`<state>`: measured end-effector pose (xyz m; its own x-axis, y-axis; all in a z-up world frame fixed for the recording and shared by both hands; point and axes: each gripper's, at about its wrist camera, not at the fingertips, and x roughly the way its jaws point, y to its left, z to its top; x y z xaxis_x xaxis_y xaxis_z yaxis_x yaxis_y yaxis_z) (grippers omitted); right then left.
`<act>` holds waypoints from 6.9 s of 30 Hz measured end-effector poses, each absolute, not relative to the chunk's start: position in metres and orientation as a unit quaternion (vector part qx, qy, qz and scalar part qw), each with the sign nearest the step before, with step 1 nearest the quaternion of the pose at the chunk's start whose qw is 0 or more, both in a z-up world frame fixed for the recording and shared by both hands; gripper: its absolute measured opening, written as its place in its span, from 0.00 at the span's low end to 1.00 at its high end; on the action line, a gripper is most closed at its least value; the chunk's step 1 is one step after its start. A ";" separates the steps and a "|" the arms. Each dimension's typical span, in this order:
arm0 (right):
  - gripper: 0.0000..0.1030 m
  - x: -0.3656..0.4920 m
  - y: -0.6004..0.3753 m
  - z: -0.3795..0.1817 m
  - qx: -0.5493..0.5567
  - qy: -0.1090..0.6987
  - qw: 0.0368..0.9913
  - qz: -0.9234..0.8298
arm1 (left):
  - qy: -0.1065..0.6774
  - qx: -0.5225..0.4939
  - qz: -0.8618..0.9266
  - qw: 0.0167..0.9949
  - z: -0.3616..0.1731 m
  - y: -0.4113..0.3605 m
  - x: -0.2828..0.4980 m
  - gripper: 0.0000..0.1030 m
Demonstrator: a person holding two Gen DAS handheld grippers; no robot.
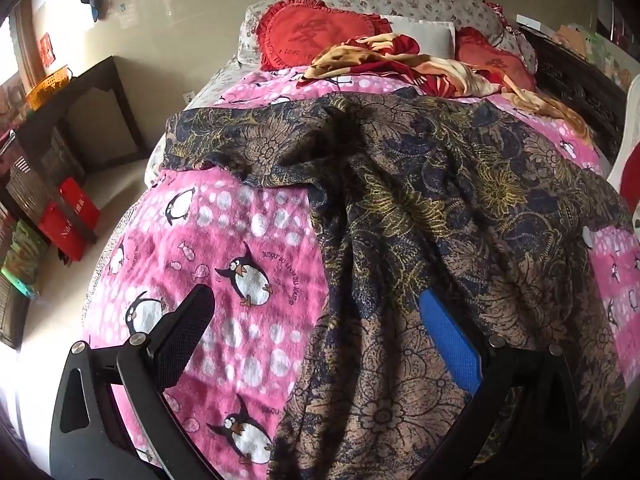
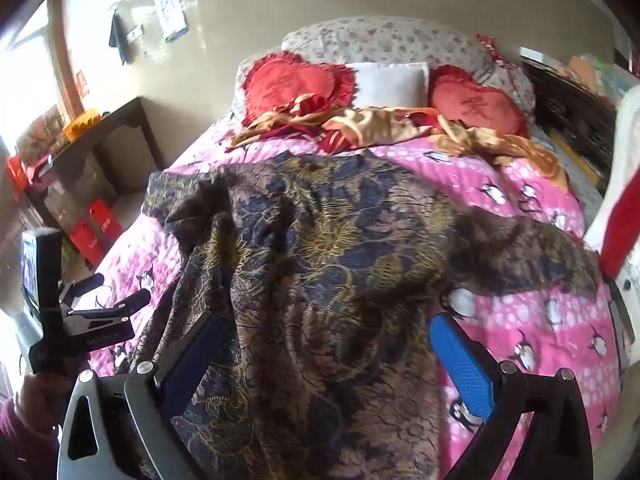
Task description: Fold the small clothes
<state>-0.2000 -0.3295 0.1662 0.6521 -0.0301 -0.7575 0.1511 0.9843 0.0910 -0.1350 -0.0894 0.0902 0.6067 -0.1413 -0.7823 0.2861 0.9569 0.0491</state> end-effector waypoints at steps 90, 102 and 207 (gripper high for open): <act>1.00 0.002 -0.220 0.103 0.015 0.448 0.893 0.021 | 0.454 -0.073 -0.019 0.888 0.065 0.025 0.051 1.00; 1.00 0.000 -0.209 0.093 0.019 0.469 0.881 0.063 | 0.482 -0.190 0.003 0.855 0.027 0.079 0.151 0.95; 0.07 -0.066 -0.417 0.127 0.085 0.366 0.922 -0.092 | 0.481 0.091 -0.129 0.862 0.046 -0.108 -0.016 0.67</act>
